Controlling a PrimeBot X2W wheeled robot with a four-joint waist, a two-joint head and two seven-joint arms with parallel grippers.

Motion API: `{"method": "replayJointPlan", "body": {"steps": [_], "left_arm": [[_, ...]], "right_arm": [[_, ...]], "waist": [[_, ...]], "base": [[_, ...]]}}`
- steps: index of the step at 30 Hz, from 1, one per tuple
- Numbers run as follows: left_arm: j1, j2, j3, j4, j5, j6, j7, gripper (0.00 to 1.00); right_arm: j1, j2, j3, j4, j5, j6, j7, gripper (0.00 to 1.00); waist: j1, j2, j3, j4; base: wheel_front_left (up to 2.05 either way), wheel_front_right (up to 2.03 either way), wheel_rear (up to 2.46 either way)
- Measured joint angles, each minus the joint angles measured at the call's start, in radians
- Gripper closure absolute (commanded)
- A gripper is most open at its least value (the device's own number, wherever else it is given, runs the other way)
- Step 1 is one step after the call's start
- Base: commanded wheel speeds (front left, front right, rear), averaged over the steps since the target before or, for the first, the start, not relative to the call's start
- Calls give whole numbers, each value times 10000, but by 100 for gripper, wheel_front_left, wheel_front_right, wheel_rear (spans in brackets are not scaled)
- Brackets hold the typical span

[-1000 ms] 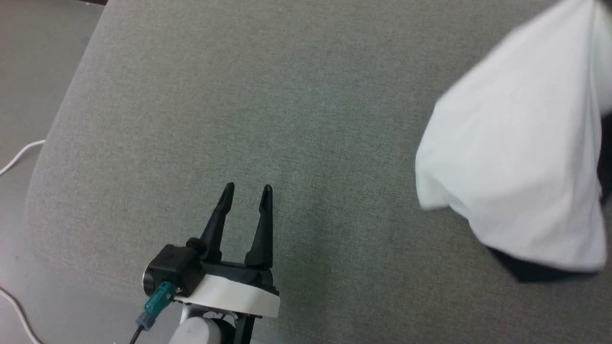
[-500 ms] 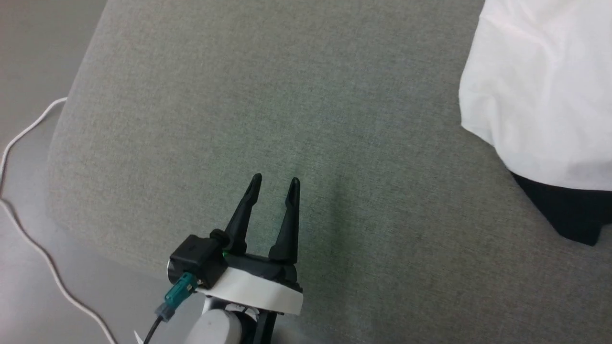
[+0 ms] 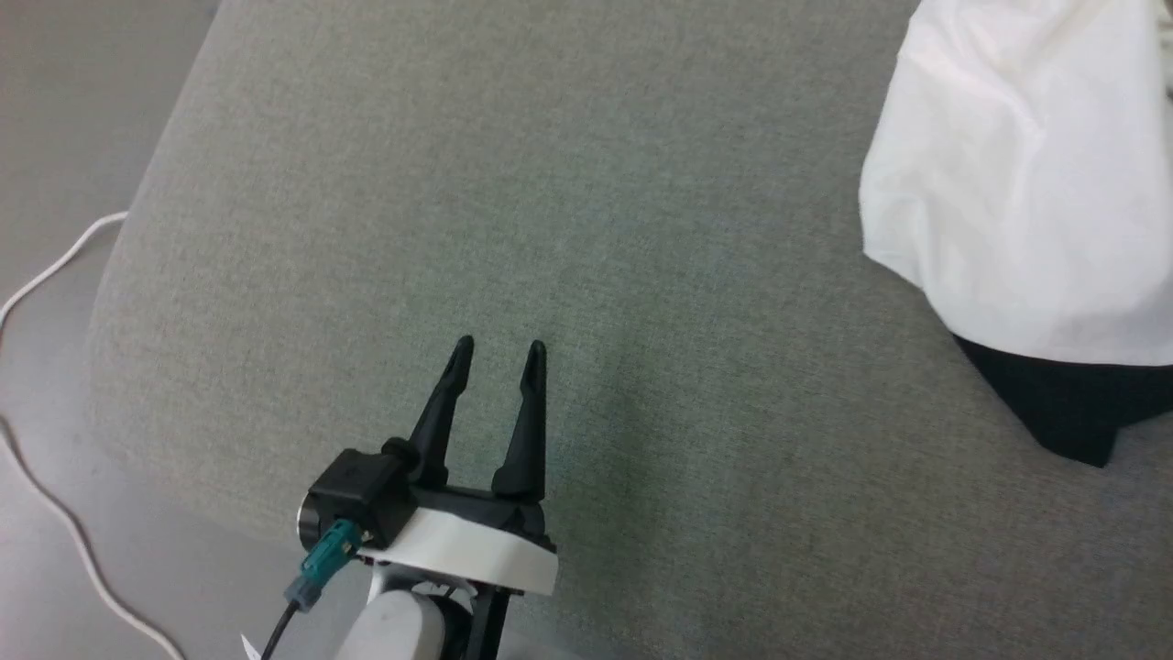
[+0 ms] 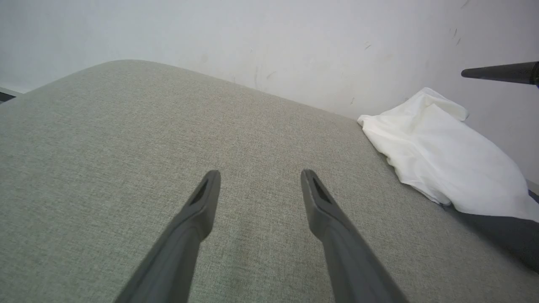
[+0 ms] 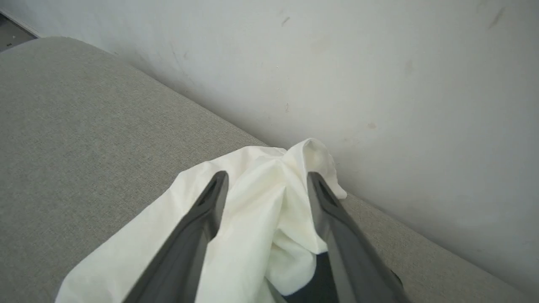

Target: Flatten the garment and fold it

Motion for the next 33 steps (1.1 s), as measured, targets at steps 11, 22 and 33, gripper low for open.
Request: {"method": "replayJointPlan", "body": {"steps": [11,22,33], "left_arm": [[1131,-2,754,-44,259,-259,-2,0],[1206,-6,629,-132,368,-435,-2,0],[901,-8,428,-151,334,-403,-2,0]], "right_arm": [[4635,334,-2648,-2117,433,0,1030,0],[7433,1494,-4077,-3219,-589,0,2357,0],[6478,1693,-3730,-2627,-1062,0,2341,100]], "waist": [[-2,0,-1396,-825],[-1,0,-1422,-1166],[1,1,-596,-771]], "base": [[0,0,0],[0,0,0],[0,0,0]]}}
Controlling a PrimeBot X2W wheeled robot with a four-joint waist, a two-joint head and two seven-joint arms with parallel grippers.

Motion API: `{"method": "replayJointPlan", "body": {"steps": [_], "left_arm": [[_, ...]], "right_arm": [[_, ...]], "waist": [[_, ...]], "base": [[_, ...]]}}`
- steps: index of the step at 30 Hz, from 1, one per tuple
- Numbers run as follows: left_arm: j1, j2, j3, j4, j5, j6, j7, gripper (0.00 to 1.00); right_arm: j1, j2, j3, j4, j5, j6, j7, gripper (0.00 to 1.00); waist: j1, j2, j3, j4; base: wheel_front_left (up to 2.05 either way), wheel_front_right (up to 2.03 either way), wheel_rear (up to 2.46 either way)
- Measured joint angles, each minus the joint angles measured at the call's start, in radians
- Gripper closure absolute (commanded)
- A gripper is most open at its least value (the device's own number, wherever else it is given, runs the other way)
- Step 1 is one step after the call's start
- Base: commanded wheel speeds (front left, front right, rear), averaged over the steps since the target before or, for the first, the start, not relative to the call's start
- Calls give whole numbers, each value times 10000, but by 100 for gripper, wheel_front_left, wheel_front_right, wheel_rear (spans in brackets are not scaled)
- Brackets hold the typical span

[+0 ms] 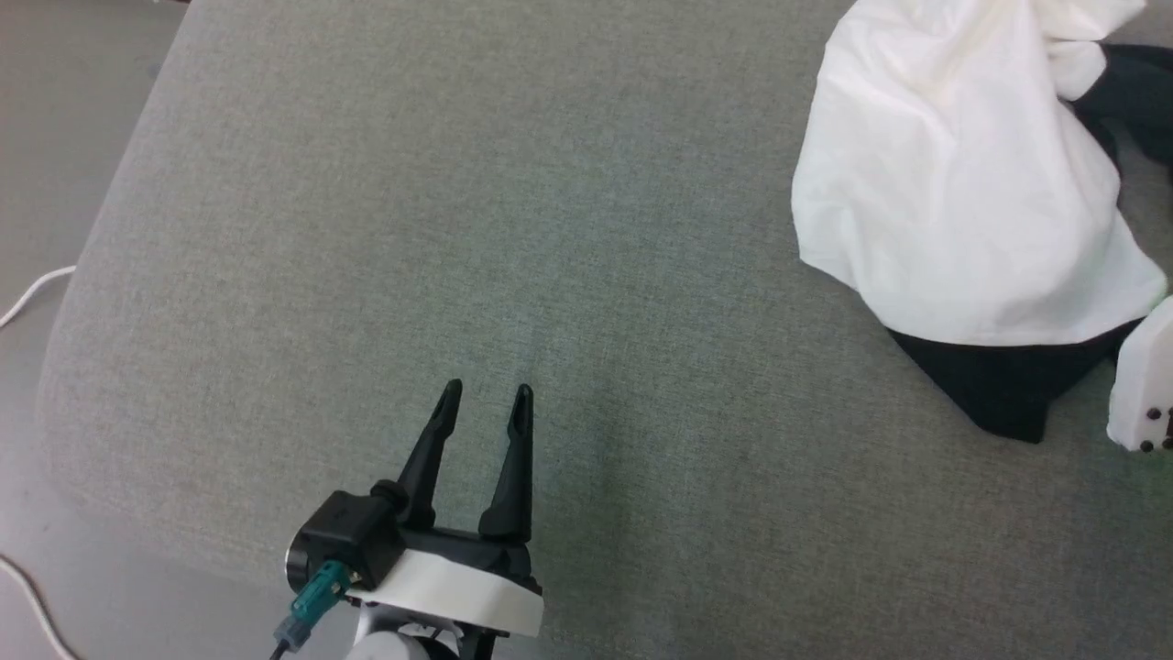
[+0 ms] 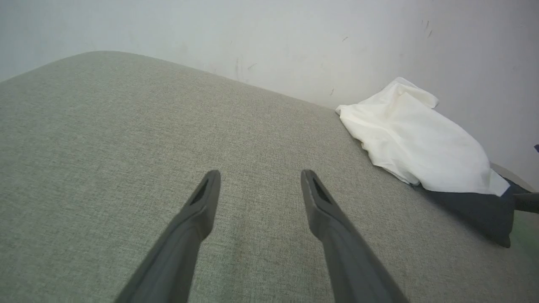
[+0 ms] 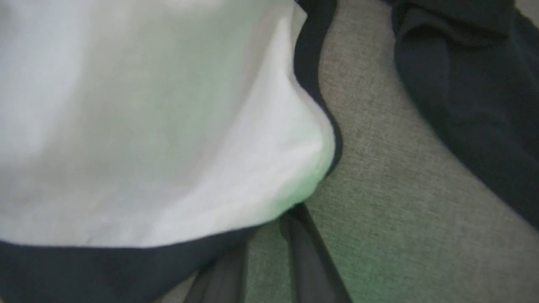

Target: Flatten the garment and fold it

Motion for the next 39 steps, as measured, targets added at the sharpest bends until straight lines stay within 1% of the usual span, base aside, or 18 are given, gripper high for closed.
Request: {"method": "replayJointPlan", "body": {"steps": [2,7,11,14,17,19,23,25,26,27,28,31,32,36,39], "left_arm": [[0,2,-19,17,-12,75,0,0],[0,0,67,84,-38,82,2,0],[8,0,238,176,-36,75,0,0],[55,0,384,192,-31,67,2,0],[198,0,546,224,4,54,2,0],[346,0,614,238,29,29,2,0],[457,-2,731,182,107,-36,0,0],[457,-2,817,113,194,-107,0,0],[457,-2,830,105,211,-111,0,0],[457,-4,840,102,244,-121,0,0],[458,-4,853,92,282,-123,0,0],[457,-4,884,84,328,-176,0,0],[457,-4,880,84,351,-209,0,0],[452,-6,880,96,368,-219,0,0],[433,-6,828,102,380,-286,0,0]], "right_arm": [[-74,-56,128,8,0,0,-127,100],[-114,-132,518,-111,215,0,-470,100],[-221,-79,332,-585,548,0,-794,100],[-231,-19,-232,-1183,677,0,-949,100],[106,109,-1074,-1885,704,0,-1049,100],[710,272,-1881,-2334,757,0,-1051,100],[2394,711,-3446,-3104,704,0,-1106,100],[3060,1012,-3833,-3469,568,0,-1526,100],[3320,1229,-3887,-3674,537,0,-1804,97],[3542,1498,-3902,-3845,531,-2,-2071,55],[3753,1710,-3827,-3977,477,0,-2291,0],[4184,2196,-3463,-4036,414,0,-2819,0],[4209,2230,-3246,-4010,397,0,-2974,0],[3975,1875,-2475,-3937,253,0,-3290,0],[3369,1480,-1958,-3783,182,0,-3319,0]], "waist": [[0,0,39,13],[1,0,-73,-153],[1,0,-363,-406],[-1,0,-649,-671],[0,0,-905,-1002],[-1,0,-1063,-1232],[-2,0,-1303,-1661],[-3,0,-1361,-1854],[-2,0,-1375,-1939],[-2,0,-1385,-2016],[-2,0,-1388,-2081],[-2,0,-1353,-2211],[-2,0,-1327,-2228],[-2,0,-1253,-2226],[-1,0,-1187,-2135]], "base": [[0,0,0],[0,0,0],[0,0,0],[0,0,0],[0,0,0],[0,0,0],[0,0,0],[0,0,0],[0,0,0],[0,0,0],[0,0,0],[0,0,0],[0,0,0],[0,0,0],[0,0,0]]}}
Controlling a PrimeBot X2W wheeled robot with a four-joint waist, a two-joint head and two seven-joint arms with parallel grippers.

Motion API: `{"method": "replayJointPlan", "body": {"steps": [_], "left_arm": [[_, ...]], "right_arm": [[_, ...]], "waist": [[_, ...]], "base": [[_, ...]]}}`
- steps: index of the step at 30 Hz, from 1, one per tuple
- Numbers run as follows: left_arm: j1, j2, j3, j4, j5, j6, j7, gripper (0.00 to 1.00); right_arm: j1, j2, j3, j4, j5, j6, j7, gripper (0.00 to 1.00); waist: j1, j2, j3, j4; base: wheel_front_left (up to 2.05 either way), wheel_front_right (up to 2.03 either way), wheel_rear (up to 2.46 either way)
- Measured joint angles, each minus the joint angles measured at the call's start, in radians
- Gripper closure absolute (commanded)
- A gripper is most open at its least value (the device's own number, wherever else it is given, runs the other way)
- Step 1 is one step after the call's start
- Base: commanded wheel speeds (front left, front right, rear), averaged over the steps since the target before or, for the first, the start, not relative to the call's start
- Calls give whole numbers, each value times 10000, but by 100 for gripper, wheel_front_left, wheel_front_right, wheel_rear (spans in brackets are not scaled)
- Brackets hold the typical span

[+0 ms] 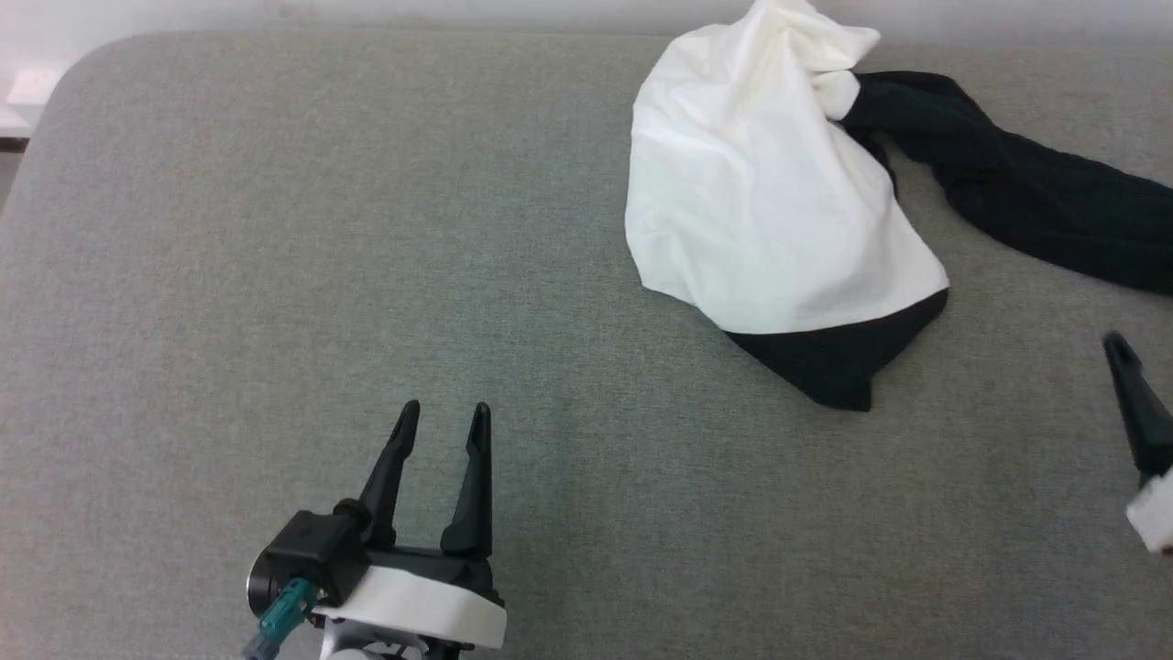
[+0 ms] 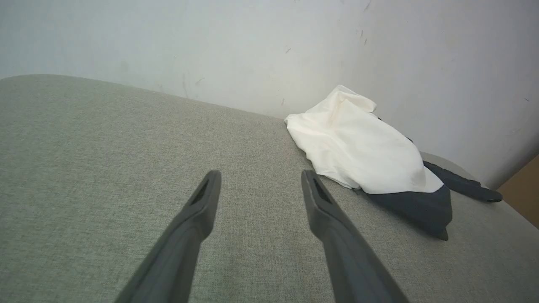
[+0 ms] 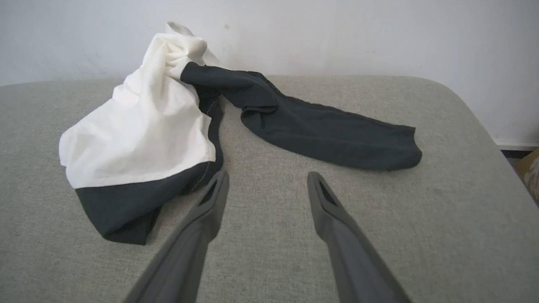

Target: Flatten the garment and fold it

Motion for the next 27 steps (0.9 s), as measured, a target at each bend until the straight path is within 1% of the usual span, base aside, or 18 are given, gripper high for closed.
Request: {"method": "replayJointPlan", "body": {"steps": [5,11,16,22,23,24,25,27], "left_arm": [[-122,0,-178,-2,-35,6,0,0],[-318,2,-512,10,-219,105,2,0],[-524,0,-769,10,-324,194,2,0],[-666,0,-974,10,-397,282,2,0],[-672,0,-986,10,-407,286,0,0],[-677,0,-1001,10,-420,307,0,0],[-693,2,-1009,10,-422,345,0,0],[-745,2,-1005,10,-424,370,0,0]], "right_arm": [[-1176,-435,857,646,29,0,610,0],[-2362,-871,1684,1816,-6,0,1578,0],[-3093,-947,1691,2920,-69,0,2209,0],[-3522,-1206,1985,3791,-267,0,2451,0],[-3590,-1260,2034,3822,-267,0,2483,27],[-3644,-1346,2134,3835,-267,-2,2589,74],[-3700,-1465,2284,3829,-259,-2,2721,100],[-3794,-1567,2458,3770,-194,0,2805,100]], "waist": [[1,0,209,287],[2,0,583,774],[2,0,945,1230],[2,0,1324,1765],[2,0,1378,1840],[2,0,1426,1906],[1,0,1471,1963],[1,0,1547,2029]], "base": [[0,0,0],[0,0,0],[0,0,0],[0,0,0],[0,0,0],[0,0,0],[0,0,0],[0,0,0]]}}
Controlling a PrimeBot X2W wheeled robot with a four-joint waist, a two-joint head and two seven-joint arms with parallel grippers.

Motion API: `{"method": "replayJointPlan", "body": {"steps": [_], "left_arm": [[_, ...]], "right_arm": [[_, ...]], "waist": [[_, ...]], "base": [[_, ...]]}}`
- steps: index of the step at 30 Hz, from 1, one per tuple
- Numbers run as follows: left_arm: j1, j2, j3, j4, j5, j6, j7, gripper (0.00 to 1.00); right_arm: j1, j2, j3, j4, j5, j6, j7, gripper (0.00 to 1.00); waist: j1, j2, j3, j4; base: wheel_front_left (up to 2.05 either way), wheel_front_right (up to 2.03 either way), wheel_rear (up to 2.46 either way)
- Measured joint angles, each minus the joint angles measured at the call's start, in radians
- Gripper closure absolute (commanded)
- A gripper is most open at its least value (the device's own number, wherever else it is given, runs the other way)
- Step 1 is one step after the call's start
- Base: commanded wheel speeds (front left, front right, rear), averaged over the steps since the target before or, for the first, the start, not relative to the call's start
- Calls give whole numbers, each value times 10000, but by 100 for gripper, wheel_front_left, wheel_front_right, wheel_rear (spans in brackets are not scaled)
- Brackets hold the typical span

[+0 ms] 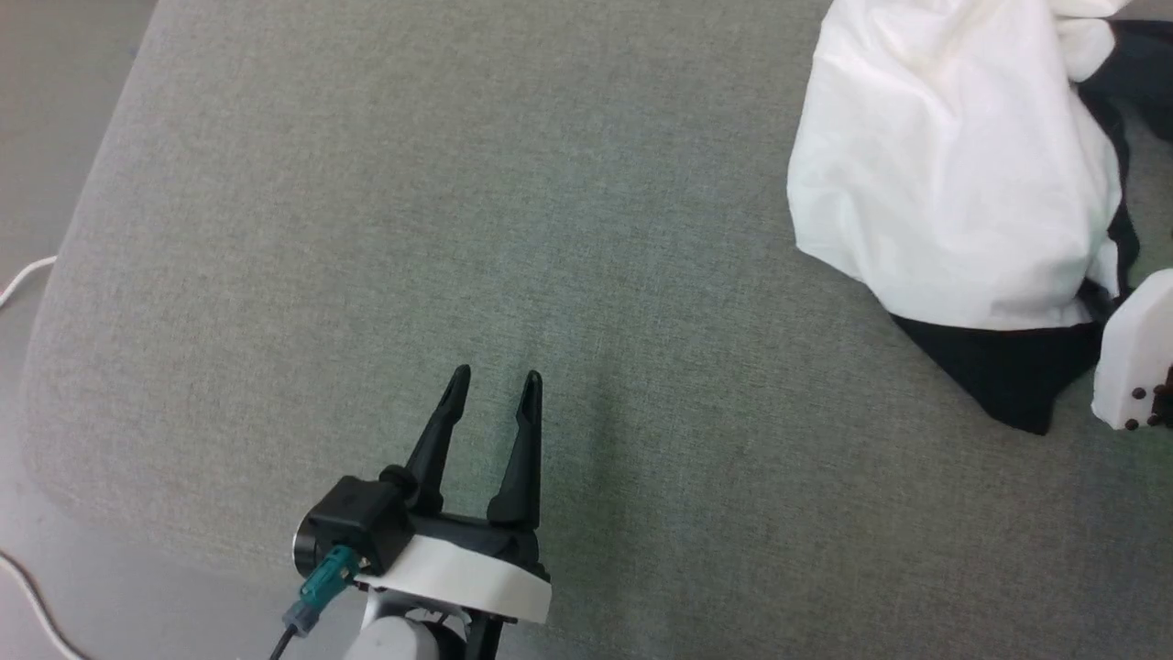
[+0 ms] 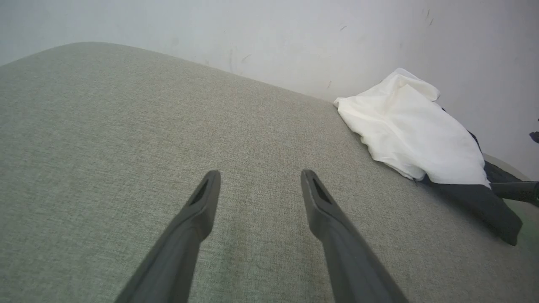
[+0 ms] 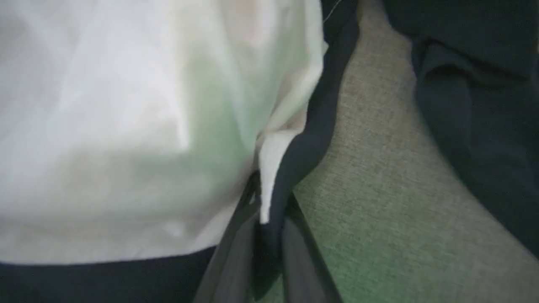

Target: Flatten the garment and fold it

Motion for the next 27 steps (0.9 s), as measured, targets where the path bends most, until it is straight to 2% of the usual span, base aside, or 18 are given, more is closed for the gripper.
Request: {"method": "replayJointPlan", "body": {"steps": [5,8,11,15,18,22,27], "left_arm": [[-5,2,67,96,2,0,0,0],[0,0,167,184,6,-6,0,0],[41,0,313,224,23,-19,0,0],[299,0,491,265,71,-81,0,0],[459,-2,621,276,134,-119,0,0],[631,-2,752,251,161,-192,0,0],[768,21,901,247,245,-198,0,0]], "right_arm": [[-81,-146,405,-42,69,-2,-290,100],[-186,-4,403,-107,276,0,-577,100],[-343,186,-167,-445,495,0,-930,100],[-12,418,-1421,-1294,742,0,-1087,100],[1323,752,-2573,-1954,859,0,-1032,100],[3763,1812,-4184,-2564,999,0,-784,100],[6116,2777,-4729,-2550,462,0,-663,100]], "waist": [[1,0,-102,-53],[1,0,-290,-180],[1,0,-555,-386],[-2,0,-945,-782],[-2,0,-1173,-1090],[-2,0,-1400,-1433],[-3,1,-1557,-1734]], "base": [[0,0,0],[0,0,0],[0,0,0],[0,0,0],[0,0,0],[0,0,0],[0,0,0]]}}
